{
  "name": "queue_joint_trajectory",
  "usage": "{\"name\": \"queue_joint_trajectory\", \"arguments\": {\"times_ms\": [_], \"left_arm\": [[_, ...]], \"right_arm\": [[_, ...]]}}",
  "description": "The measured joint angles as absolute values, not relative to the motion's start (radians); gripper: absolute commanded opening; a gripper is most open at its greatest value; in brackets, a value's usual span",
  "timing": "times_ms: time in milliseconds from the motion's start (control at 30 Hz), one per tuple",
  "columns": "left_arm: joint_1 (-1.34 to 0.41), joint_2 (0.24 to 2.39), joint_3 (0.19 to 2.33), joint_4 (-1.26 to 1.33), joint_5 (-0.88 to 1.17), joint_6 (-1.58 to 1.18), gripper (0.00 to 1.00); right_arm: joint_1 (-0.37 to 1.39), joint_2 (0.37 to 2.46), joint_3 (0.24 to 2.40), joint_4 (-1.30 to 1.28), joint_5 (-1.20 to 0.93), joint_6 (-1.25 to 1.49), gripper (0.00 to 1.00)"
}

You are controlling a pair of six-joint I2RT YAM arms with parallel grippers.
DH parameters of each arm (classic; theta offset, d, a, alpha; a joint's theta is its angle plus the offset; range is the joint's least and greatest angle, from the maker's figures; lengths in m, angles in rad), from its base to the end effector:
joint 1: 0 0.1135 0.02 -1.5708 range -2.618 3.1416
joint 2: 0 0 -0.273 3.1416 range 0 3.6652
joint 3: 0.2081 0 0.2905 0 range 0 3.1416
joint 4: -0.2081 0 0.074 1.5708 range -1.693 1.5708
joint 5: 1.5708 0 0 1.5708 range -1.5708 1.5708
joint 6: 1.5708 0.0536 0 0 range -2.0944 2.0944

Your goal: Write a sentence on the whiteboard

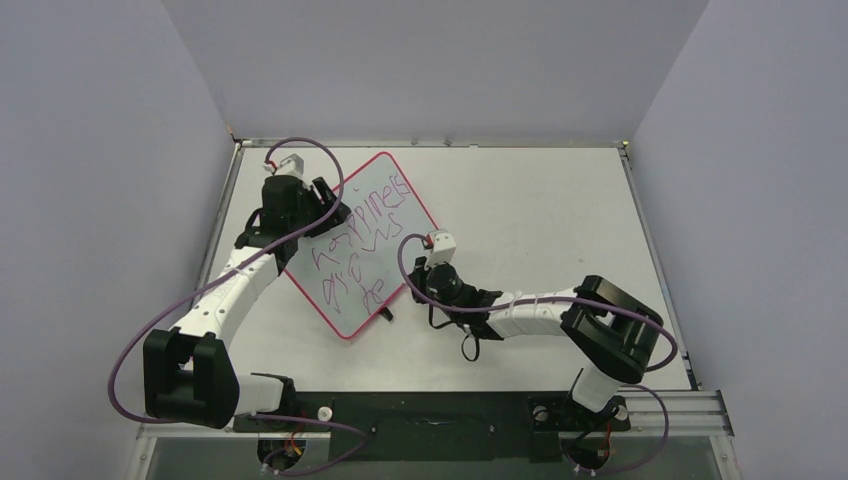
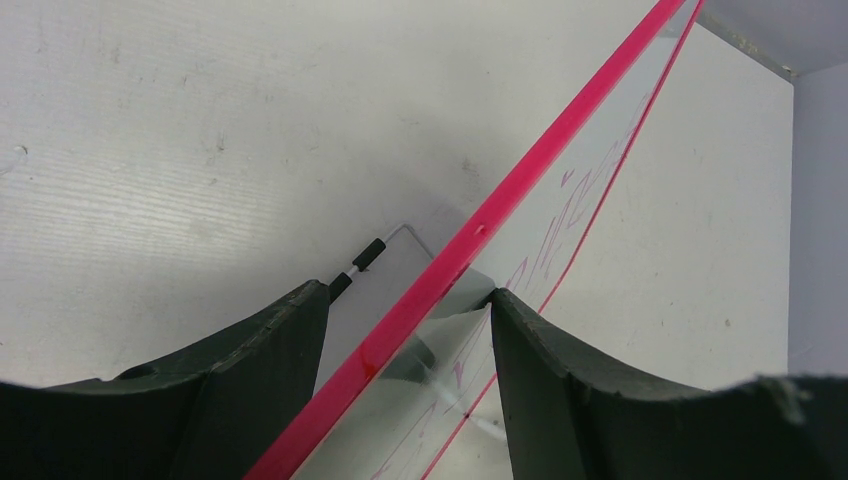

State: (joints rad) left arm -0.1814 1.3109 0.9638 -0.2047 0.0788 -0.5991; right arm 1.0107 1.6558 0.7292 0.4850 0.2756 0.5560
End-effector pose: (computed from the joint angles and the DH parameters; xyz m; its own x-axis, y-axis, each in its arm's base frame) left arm 0.3396 -0.0666 0.2703 -0.5644 -0.4680 -0.6800 -0.0878 0.8531 -0.5143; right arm 0.2118 0.3103 0.1406 -0.5541 0.0723 -0.8293 -0.4616 0.8024 0.3784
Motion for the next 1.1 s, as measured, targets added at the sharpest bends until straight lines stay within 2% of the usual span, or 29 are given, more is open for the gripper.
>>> {"name": "queue_joint_trajectory", "arguments": {"times_ms": [467, 1100], "left_arm": [[-0.181, 1.311, 0.964, -0.214, 0.071, -0.616, 0.46], [-0.181, 1.311, 0.964, -0.212, 0.071, -0.616, 0.46]], "right_arm": [[1.032, 1.518, 0.736, 0.471, 0.260, 0.501, 0.00], [1.002, 1.673, 0.849, 0.479, 0.202, 0.493, 0.00]]}}
